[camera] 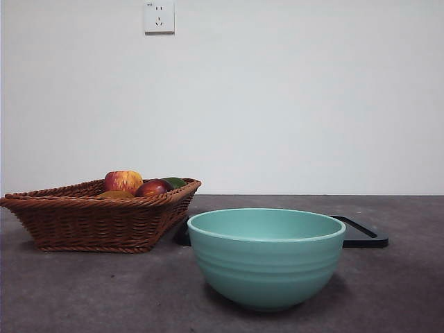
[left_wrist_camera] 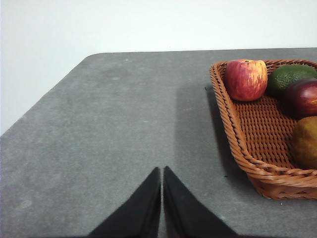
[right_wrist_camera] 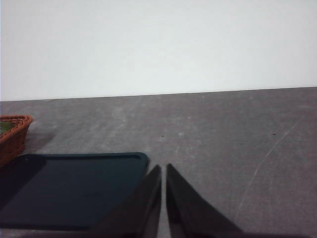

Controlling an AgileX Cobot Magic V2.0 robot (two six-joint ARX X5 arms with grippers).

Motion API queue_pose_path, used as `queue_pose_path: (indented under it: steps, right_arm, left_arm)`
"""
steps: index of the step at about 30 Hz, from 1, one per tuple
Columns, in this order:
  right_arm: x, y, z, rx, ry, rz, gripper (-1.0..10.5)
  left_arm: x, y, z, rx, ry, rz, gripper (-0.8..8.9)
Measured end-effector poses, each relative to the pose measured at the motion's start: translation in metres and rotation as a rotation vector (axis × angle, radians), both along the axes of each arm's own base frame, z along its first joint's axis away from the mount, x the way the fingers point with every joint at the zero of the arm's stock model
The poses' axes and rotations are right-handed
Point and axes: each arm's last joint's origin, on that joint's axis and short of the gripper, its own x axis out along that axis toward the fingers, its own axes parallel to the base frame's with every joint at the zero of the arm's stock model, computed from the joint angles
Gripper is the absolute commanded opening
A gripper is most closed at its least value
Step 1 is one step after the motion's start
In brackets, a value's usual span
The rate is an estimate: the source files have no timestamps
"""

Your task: Pick up the wifruite, put it on the bowl, pick up the plate, put it on desk

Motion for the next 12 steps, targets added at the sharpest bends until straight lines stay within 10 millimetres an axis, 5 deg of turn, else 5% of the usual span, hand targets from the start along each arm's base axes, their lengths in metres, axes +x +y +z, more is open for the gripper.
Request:
queue_pose_path:
  steps: [12]
  right_arm:
    - [-0.001, 0.000, -0.016, -0.009, 0.169, 0.001, 0.1]
  left_arm:
    - [0.000, 0.000, 0.000, 0.000, 0.000, 0.000, 0.07]
